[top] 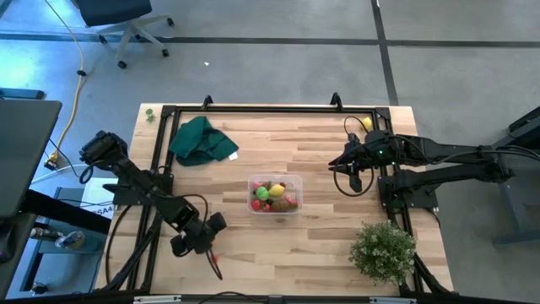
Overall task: Pick and placing Produce into tupperware
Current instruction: Put the top red cherry into the transparent bin
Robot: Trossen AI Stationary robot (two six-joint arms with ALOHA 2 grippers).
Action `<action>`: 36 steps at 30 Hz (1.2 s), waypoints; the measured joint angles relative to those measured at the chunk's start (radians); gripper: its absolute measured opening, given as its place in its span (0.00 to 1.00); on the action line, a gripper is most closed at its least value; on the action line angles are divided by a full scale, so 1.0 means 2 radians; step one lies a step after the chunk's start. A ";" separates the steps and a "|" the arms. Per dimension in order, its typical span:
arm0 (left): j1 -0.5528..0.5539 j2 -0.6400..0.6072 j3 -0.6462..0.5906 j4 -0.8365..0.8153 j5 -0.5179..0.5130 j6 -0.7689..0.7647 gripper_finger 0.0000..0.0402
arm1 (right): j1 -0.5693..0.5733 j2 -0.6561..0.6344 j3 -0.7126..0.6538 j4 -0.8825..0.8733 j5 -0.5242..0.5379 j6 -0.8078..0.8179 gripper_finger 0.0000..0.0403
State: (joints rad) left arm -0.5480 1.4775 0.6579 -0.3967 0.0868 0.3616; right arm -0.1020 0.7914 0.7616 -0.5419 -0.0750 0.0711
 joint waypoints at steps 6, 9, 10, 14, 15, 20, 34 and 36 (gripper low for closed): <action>0.002 0.000 0.000 -0.007 0.022 0.001 0.54 | 0.000 0.000 0.000 0.000 0.000 0.000 0.15; 0.003 0.000 0.000 -0.008 0.021 0.001 0.54 | 0.000 0.000 0.000 0.000 0.000 0.000 0.15; 0.003 0.000 0.000 -0.008 0.019 0.001 0.54 | 0.000 0.000 0.000 0.000 0.000 0.000 0.15; 0.003 0.000 0.000 -0.012 0.014 0.001 0.54 | 0.000 0.000 0.000 0.000 0.000 0.000 0.15; 0.003 0.000 0.000 -0.012 0.014 0.001 0.54 | 0.000 0.000 0.000 0.000 0.000 0.000 0.15; 0.003 0.013 0.000 -0.009 0.013 -0.001 0.54 | 0.000 0.000 0.000 0.000 0.000 0.000 0.15; 0.003 0.023 0.001 0.002 0.013 -0.013 0.52 | 0.000 0.000 0.000 0.000 0.000 0.000 0.15; 0.003 0.023 0.001 0.002 0.013 -0.014 0.49 | 0.000 0.000 0.000 0.000 0.000 0.000 0.15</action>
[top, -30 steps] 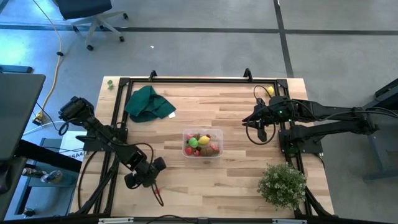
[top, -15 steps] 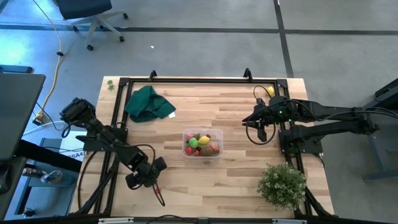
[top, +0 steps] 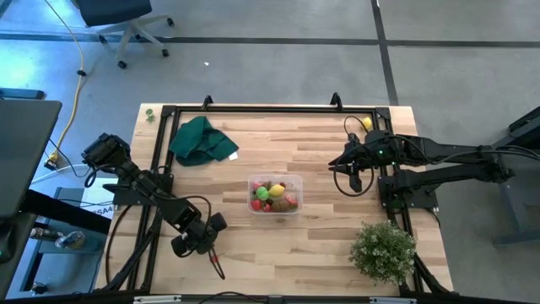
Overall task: Pick and placing Produce into tupperware
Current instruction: Put the top red cherry into the transparent bin
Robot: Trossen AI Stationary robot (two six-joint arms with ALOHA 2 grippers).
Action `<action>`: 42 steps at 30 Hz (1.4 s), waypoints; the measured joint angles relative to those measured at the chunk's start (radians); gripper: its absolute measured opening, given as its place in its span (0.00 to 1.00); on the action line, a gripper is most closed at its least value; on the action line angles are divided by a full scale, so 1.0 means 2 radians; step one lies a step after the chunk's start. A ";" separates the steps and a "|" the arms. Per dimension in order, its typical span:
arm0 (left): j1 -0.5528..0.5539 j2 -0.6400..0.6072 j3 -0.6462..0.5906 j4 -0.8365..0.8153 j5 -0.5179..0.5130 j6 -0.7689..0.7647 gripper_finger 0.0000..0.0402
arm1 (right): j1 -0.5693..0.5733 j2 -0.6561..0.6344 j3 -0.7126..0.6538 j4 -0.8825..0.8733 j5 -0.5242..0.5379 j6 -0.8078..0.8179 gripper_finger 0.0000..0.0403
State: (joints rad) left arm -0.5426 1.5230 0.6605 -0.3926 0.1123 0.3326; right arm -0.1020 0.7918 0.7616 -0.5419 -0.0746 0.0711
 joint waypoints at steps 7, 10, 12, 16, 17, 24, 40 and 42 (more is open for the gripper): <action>0.000 0.000 0.000 0.002 0.000 -0.011 0.37 | 0.000 0.000 0.000 0.000 0.000 0.000 0.15; 0.000 0.000 0.000 0.002 0.002 -0.012 0.34 | 0.000 0.000 0.000 0.000 0.000 0.000 0.15; 0.000 0.000 -0.001 0.003 0.002 -0.012 0.33 | 0.000 0.000 0.000 0.000 0.000 0.000 0.15; 0.000 0.000 -0.001 0.004 0.003 -0.013 0.30 | 0.000 0.000 0.000 0.000 0.000 0.000 0.15; 0.000 0.000 -0.001 0.004 0.003 -0.013 0.30 | 0.000 0.000 0.000 0.000 0.000 0.000 0.15; 0.000 0.000 -0.001 0.007 0.004 -0.016 0.28 | 0.000 0.000 0.000 0.000 0.000 0.000 0.15; 0.016 -0.048 0.016 0.012 -0.019 -0.029 0.28 | 0.000 0.000 0.000 0.000 0.000 0.000 0.15; 0.027 -0.066 0.025 0.009 -0.023 -0.030 0.28 | 0.000 0.000 0.000 0.000 0.000 0.000 0.15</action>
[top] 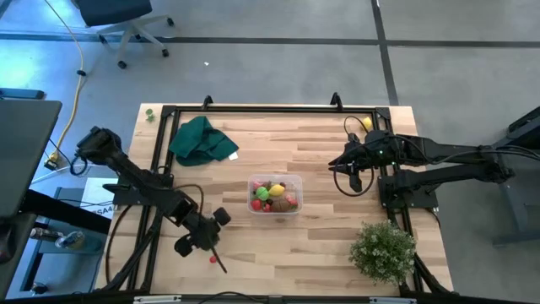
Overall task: Pick and placing Produce into tupperware
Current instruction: Put the top red cherry into the transparent bin
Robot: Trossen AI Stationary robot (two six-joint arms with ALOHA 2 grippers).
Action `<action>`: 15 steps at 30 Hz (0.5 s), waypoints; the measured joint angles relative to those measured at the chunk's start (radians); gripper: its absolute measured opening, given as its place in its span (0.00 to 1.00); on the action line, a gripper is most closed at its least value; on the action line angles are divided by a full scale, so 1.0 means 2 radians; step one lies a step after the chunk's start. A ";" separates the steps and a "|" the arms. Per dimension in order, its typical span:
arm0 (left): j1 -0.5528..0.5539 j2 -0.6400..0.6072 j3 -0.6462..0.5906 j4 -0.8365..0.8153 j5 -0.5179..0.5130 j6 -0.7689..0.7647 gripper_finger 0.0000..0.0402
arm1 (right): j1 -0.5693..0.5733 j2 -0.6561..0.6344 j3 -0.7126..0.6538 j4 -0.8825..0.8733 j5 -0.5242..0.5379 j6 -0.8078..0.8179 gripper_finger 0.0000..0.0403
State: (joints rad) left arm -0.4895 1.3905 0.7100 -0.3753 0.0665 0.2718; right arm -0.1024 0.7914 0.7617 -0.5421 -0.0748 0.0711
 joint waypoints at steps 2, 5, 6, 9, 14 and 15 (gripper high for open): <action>0.012 -0.014 0.014 -0.002 -0.011 0.000 0.28 | 0.000 0.000 0.000 0.000 0.000 0.000 0.15; 0.032 -0.036 0.047 -0.010 -0.035 0.011 0.27 | 0.000 0.000 0.000 0.000 0.000 0.000 0.15; 0.040 -0.040 0.061 -0.011 -0.043 0.017 0.27 | 0.000 0.000 0.000 0.000 0.000 0.000 0.15; 0.065 -0.048 0.108 -0.022 -0.069 0.043 0.28 | 0.000 0.000 0.000 0.000 0.000 0.000 0.15; 0.116 -0.042 0.208 -0.041 -0.105 0.097 0.28 | 0.000 0.000 0.000 0.000 0.000 0.000 0.15; 0.129 -0.037 0.227 -0.042 -0.107 0.105 0.28 | 0.000 0.000 0.000 0.000 0.000 0.000 0.15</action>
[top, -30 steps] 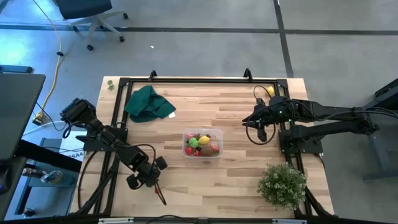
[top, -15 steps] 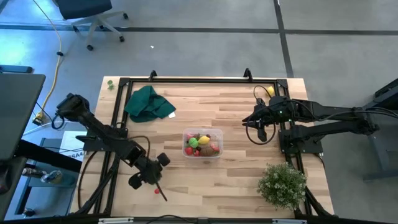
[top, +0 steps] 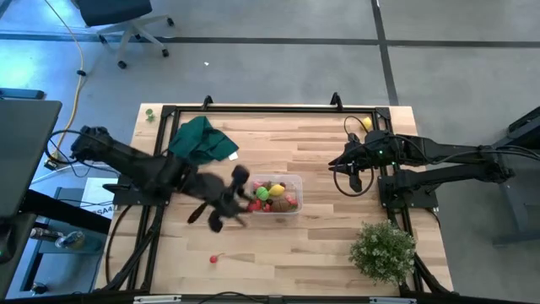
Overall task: Pick and placing Produce into tupperware
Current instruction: Put the top red cherry into the transparent bin
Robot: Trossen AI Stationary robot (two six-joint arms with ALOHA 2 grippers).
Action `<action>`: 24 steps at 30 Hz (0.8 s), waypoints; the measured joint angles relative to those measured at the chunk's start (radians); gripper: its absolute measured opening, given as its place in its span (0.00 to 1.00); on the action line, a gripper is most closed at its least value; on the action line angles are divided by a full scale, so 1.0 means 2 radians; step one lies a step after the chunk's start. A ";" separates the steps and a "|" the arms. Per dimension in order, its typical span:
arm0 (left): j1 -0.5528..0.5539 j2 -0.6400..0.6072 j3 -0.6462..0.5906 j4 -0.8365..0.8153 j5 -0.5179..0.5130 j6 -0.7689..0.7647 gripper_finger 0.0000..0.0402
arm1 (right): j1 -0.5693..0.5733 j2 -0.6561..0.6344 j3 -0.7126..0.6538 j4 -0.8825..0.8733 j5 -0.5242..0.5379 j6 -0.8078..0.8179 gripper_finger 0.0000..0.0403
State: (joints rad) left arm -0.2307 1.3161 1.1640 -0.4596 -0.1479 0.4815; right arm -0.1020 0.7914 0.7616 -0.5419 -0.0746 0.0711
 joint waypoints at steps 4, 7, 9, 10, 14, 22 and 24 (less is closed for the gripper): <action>0.049 0.037 0.073 -0.035 0.009 0.012 0.28 | 0.000 0.000 0.000 0.000 0.000 0.000 0.15; 0.079 0.083 0.119 -0.070 0.027 0.022 0.28 | 0.000 0.000 0.000 0.000 0.000 0.000 0.15; 0.093 0.121 0.139 -0.093 0.037 0.023 0.28 | 0.000 0.000 0.000 0.000 0.000 0.000 0.15; 0.100 0.141 0.147 -0.103 0.047 0.023 0.29 | 0.000 0.000 0.000 0.000 0.000 0.000 0.15; 0.122 0.217 0.158 -0.124 0.106 0.021 0.29 | 0.000 0.000 0.000 0.000 0.000 0.000 0.15; 0.147 0.305 0.158 -0.137 0.179 0.019 0.29 | 0.000 0.000 0.000 0.000 0.000 0.000 0.15; 0.152 0.316 0.158 -0.133 0.179 0.021 0.29 | 0.000 0.000 0.000 0.000 0.000 0.000 0.15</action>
State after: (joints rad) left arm 0.0731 1.9481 1.4799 -0.7263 0.2103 0.5245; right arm -0.1020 0.7914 0.7616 -0.5419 -0.0748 0.0711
